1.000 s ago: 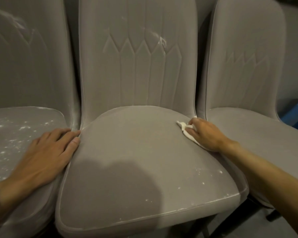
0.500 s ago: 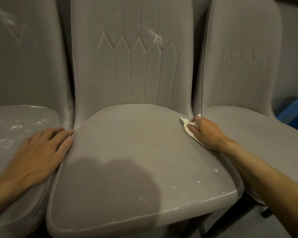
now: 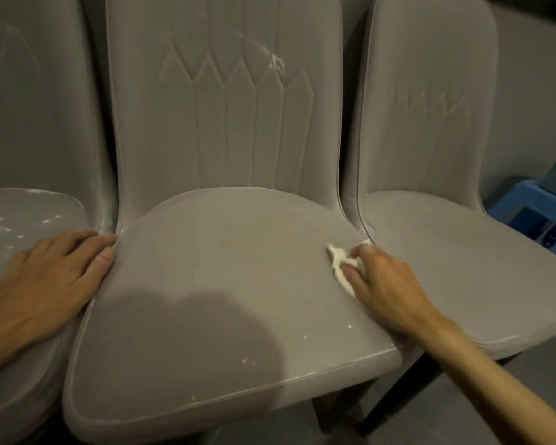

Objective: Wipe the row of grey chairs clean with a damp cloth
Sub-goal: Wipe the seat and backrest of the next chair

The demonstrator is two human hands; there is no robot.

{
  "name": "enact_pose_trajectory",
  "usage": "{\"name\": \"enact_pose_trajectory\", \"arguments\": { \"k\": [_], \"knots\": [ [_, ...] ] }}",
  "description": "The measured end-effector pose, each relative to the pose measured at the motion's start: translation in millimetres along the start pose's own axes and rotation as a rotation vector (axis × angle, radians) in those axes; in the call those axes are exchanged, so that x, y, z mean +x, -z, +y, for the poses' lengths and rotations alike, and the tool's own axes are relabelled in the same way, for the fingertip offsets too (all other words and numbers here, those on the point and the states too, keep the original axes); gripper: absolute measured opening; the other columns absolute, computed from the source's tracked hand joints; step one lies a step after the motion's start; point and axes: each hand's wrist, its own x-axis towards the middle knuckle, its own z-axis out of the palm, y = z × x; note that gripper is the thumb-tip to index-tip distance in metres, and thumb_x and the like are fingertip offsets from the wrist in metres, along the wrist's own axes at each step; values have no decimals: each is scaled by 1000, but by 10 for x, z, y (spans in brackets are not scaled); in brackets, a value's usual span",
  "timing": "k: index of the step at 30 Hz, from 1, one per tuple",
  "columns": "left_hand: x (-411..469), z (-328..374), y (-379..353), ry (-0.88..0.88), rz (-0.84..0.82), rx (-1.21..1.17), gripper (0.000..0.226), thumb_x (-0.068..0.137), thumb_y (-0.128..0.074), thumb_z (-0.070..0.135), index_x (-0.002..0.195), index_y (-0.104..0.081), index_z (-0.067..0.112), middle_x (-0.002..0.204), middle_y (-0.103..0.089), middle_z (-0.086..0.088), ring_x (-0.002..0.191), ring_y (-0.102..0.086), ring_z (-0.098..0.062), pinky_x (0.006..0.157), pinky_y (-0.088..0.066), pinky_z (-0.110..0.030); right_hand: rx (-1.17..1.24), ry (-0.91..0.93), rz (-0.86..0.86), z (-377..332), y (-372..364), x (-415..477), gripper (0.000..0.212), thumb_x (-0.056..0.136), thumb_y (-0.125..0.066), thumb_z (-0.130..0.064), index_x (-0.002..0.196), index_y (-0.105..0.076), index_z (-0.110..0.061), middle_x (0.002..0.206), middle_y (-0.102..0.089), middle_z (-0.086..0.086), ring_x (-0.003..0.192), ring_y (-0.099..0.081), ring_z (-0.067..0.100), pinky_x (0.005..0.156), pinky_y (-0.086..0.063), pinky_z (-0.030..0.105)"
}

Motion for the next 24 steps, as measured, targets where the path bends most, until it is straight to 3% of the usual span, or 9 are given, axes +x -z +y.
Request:
{"name": "enact_pose_trajectory", "arguments": {
  "k": [3, 5, 11, 17, 19, 22, 24],
  "knots": [
    [7, -8, 0, 0, -10, 14, 34, 103, -14, 71, 132, -31, 73, 139, -53, 11, 126, -55, -29, 101, -47, -58, 66, 217, 9, -381, -139, -439, 27, 98, -44, -55, 109, -53, -32, 97, -64, -10, 83, -60, 14, 68, -41, 30],
    [-2, 23, 22, -5, -16, 12, 34, 102, -12, 71, 130, -31, 74, 140, -53, 9, 128, -54, -30, 102, -46, -58, 92, 249, -59, -416, -118, -475, 29, 98, -42, -58, 110, -52, -35, 100, -62, -13, 84, -58, 9, 69, -44, 28],
    [-61, 145, 117, -6, -6, -17, 33, 101, -7, 73, 124, -30, 76, 139, -53, 7, 125, -54, -31, 103, -46, -56, -11, -9, 53, -317, -42, -281, 29, 102, -47, -47, 115, -57, -23, 106, -66, 0, 91, -62, 21, 78, -49, 37],
    [-79, 201, 160, -7, -4, -58, 37, 99, -2, 74, 124, -30, 74, 143, -51, 6, 129, -52, -30, 106, -45, -57, 74, 196, 39, -762, -202, -524, 25, 100, -47, -49, 112, -56, -29, 100, -62, -7, 86, -58, 16, 73, -47, 32],
    [-92, 204, 171, -20, -9, -15, 45, 99, -2, 74, 130, -35, 69, 143, -52, 4, 128, -52, -31, 105, -45, -57, 63, 112, 26, -536, -126, -497, 26, 100, -51, -47, 115, -58, -26, 105, -64, -4, 91, -60, 18, 75, -45, 32],
    [-88, 220, 152, -12, 43, 34, 66, 100, -6, 74, 141, -48, 45, 138, -54, 3, 122, -54, -34, 101, -45, -58, 4, -59, 72, -315, -14, -535, 29, 101, -50, -47, 116, -59, -24, 103, -65, -3, 88, -60, 16, 72, -44, 30],
    [-92, 246, 156, -6, 50, 39, 68, 99, -8, 74, 140, -51, 41, 137, -54, 2, 122, -54, -35, 99, -44, -58, 20, -21, 102, -541, -65, -560, 30, 101, -45, -48, 113, -59, -24, 98, -64, -3, 84, -61, 18, 73, -49, 35]
  ]
}}
